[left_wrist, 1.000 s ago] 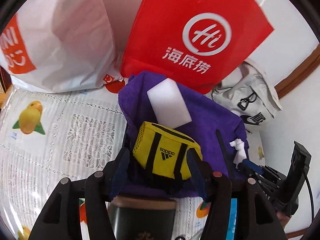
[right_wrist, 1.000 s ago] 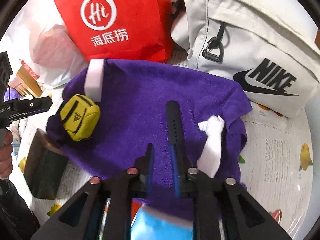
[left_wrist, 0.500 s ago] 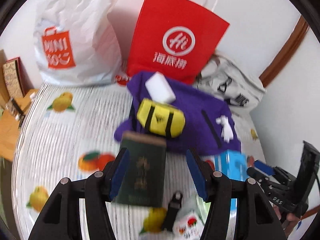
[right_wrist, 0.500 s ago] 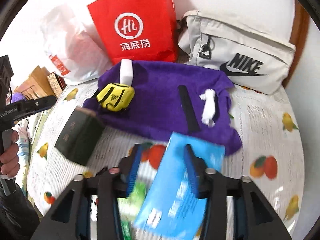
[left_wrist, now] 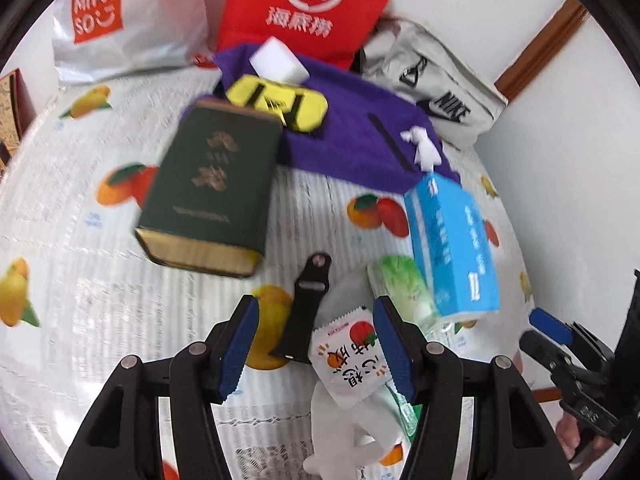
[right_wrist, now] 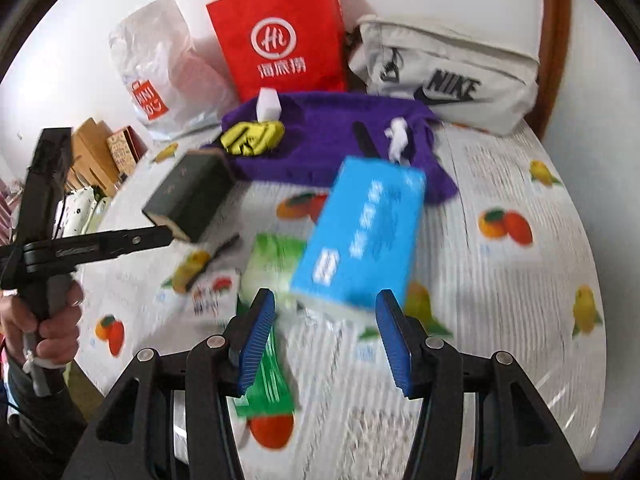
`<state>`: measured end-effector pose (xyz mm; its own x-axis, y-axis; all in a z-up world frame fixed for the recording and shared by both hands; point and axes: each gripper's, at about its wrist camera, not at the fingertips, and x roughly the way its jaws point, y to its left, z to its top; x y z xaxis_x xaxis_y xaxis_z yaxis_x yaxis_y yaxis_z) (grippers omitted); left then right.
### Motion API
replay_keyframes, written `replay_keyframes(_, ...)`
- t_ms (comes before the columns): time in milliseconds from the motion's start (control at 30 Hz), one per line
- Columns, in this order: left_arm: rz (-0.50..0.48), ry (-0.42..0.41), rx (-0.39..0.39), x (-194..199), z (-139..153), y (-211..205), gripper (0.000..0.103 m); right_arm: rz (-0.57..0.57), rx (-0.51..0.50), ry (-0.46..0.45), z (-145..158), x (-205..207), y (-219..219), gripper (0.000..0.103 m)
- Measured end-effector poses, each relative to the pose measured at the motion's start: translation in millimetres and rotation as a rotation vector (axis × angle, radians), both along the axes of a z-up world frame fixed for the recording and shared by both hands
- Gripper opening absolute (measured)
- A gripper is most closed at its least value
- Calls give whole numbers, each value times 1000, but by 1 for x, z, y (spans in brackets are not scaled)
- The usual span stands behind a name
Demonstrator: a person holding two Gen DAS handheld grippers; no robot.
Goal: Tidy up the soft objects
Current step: 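Move the left tool down to the black watch strap and close on it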
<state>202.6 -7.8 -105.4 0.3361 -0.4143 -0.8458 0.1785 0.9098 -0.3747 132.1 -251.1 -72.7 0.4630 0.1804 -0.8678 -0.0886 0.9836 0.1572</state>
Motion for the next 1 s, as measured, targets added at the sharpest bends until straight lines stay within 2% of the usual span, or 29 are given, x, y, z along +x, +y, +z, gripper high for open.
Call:
replay_keyframes(267, -58, 12, 88, 6, -35, -21, 56, -45, -9, 60, -28, -25, -13, 52)
replay_keyframes(333, -69, 14, 116, 8, -41, -23, 49, -53, -2, 76, -35, -25, -16, 52)
replay_keyframes(400, -78, -13, 128, 9, -41, -24, 47, -53, -4, 82, -38, -26, -16, 52)
replay_keyframes(467, -94, -21, 128, 11, -42, -25, 37, -52, -6, 85, -42, -25, -16, 52)
replay_keyframes(533, -109, -5, 93, 13, -43, -24, 16, -52, 0, 95, -45, -23, -17, 52)
replay_keyframes(567, -116, 3, 74, 13, -44, -23, 14, -48, 6, 100, -47, -23, -16, 52)
replay_keyframes(867, -101, -3, 115, 9, -41, -14, 13, -31, 25, 114, -56, -26, -14, 52)
replay_keyframes(1000, -85, 11, 122, 16, -40, -15, 17, -24, 29, 117, -56, -28, -13, 52)
